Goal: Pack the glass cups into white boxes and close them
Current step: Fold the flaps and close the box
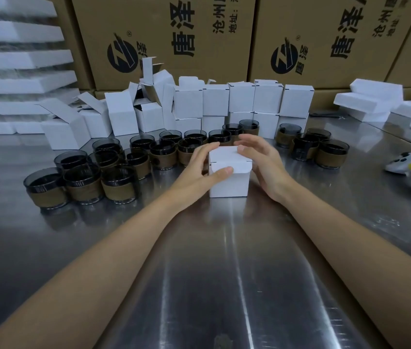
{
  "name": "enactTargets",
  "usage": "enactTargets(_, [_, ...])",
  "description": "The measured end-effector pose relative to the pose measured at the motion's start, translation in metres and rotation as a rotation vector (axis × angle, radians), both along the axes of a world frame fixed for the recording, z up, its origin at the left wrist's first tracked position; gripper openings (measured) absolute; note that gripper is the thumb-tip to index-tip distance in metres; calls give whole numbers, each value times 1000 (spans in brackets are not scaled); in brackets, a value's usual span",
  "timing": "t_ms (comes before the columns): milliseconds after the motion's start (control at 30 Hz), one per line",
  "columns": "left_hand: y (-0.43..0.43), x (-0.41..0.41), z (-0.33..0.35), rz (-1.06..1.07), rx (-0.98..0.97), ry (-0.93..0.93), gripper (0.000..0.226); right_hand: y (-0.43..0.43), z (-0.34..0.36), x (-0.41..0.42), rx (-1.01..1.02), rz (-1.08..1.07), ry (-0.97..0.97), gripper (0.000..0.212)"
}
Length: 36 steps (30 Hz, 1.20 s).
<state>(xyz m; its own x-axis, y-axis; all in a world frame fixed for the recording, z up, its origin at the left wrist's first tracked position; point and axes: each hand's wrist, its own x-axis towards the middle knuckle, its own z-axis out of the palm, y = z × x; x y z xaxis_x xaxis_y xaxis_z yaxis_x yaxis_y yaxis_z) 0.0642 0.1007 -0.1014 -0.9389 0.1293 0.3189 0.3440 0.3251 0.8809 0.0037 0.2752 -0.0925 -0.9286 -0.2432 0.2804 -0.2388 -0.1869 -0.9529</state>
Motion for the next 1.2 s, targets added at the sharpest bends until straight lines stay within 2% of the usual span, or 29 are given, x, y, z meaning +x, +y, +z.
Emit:
enactTargets(133, [3, 1, 0, 64, 42, 49, 52, 1, 0, 3, 13, 68, -69, 34])
enactTargets(200, [5, 3, 2, 100, 63, 58, 59, 0, 1, 6, 46, 129, -57, 51])
enactTargets(300, [8, 5, 5, 141, 67, 83, 62, -3, 3, 10, 48, 190, -46, 90])
enactTargets(367, [9, 5, 5, 162, 54, 100, 52, -4, 4, 10, 30, 198, -50, 96])
enactTargets(433, [10, 5, 4, 186, 36, 109, 43, -4, 4, 11, 18, 176, -44, 87])
enactTargets(533, [10, 4, 5, 218, 35, 106, 41, -5, 3, 11, 88, 29, 57, 36])
enactTargets(567, [9, 3, 5, 217, 43, 96, 41, -5, 2, 11, 122, -19, 101, 26])
enactTargets(633, [10, 3, 4, 194, 65, 67, 39, -6, 1, 10, 164, -62, 166, 17])
enactTargets(700, [10, 2, 3, 174, 87, 31, 39, -6, 2, 10, 204, -48, 197, 13])
enactTargets(800, [10, 0, 6, 148, 156, -63, 39, -6, 2, 11, 261, 57, 179, 20])
enactTargets(900, [13, -2, 12, 150, 228, -132, 39, -10, 4, 13, 206, 115, 117, 17])
enactTargets(1100, [19, 2, 11, 186, 280, -115, 44, -3, 4, 9, 253, 193, 131, 4])
enactTargets(1200, [20, 7, 11, 177, 280, -115, 55, 11, 3, 5, 307, 311, 103, 22])
